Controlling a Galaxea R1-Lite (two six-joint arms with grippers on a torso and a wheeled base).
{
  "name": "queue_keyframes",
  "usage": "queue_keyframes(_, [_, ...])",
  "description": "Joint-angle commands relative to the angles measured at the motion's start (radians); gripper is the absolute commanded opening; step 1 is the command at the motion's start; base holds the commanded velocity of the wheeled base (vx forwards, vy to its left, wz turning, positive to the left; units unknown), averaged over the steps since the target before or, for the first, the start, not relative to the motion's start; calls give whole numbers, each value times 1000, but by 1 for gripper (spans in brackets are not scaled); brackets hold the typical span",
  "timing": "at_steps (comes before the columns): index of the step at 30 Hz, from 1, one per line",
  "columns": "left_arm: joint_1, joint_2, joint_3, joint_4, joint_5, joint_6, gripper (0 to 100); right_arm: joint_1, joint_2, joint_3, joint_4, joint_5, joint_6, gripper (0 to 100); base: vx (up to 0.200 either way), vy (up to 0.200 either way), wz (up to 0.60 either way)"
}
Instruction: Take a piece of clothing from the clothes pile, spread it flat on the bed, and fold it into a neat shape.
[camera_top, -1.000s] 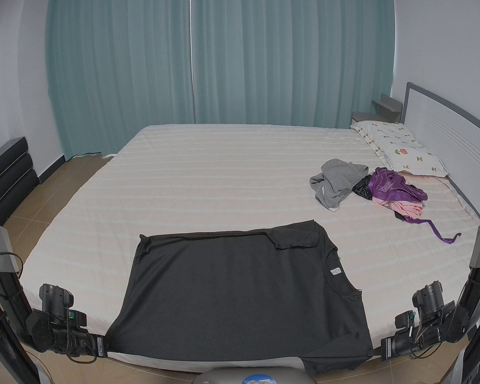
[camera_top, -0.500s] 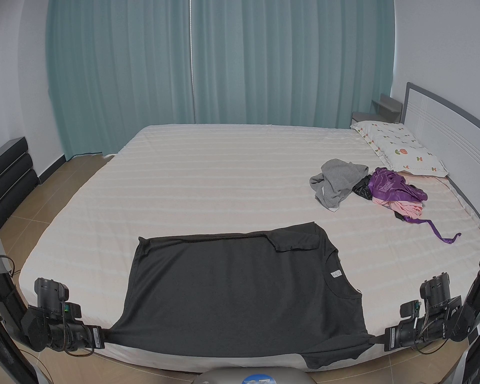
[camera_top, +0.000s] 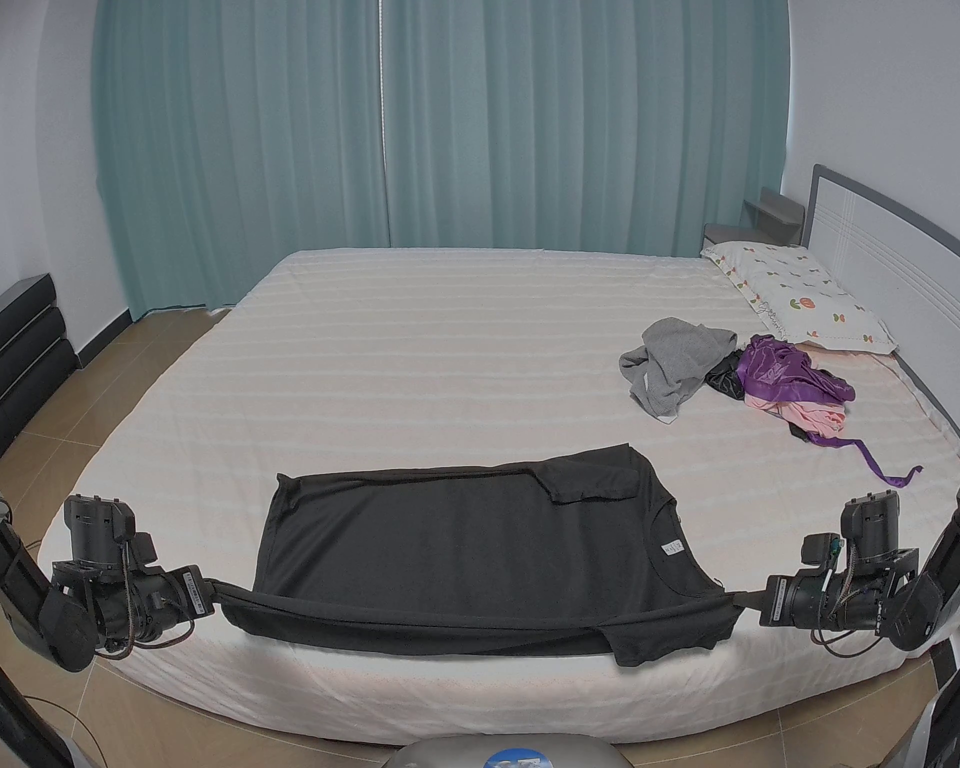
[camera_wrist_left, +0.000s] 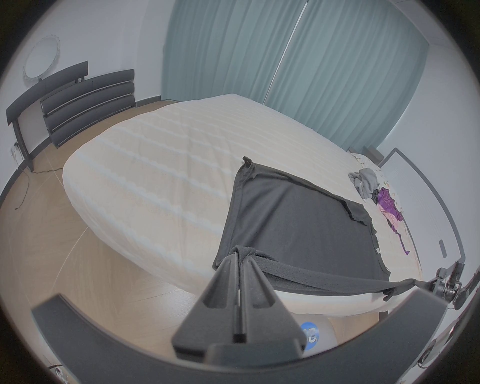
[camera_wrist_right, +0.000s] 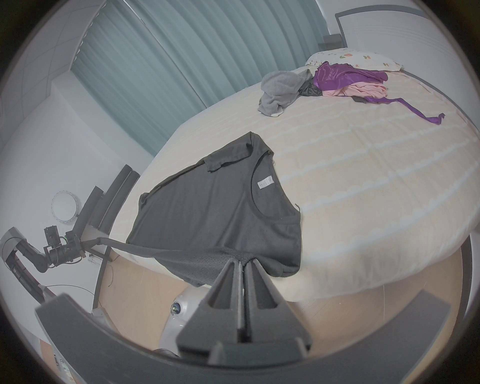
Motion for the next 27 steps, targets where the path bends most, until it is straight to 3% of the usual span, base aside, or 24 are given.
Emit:
queue_keyframes(1, [-3, 2, -12, 0, 1, -3, 0, 9, 13, -26, 3, -1, 1, 0, 0, 0, 0])
queue_keyframes(20, [6, 39, 66, -9, -3, -22, 0, 12, -10, 11, -9, 4, 2, 0, 0, 0, 0])
queue_keyframes(27, [13, 42, 25, -7, -7, -36, 0, 11, -18, -16, -9, 3, 6, 0, 0, 0, 0])
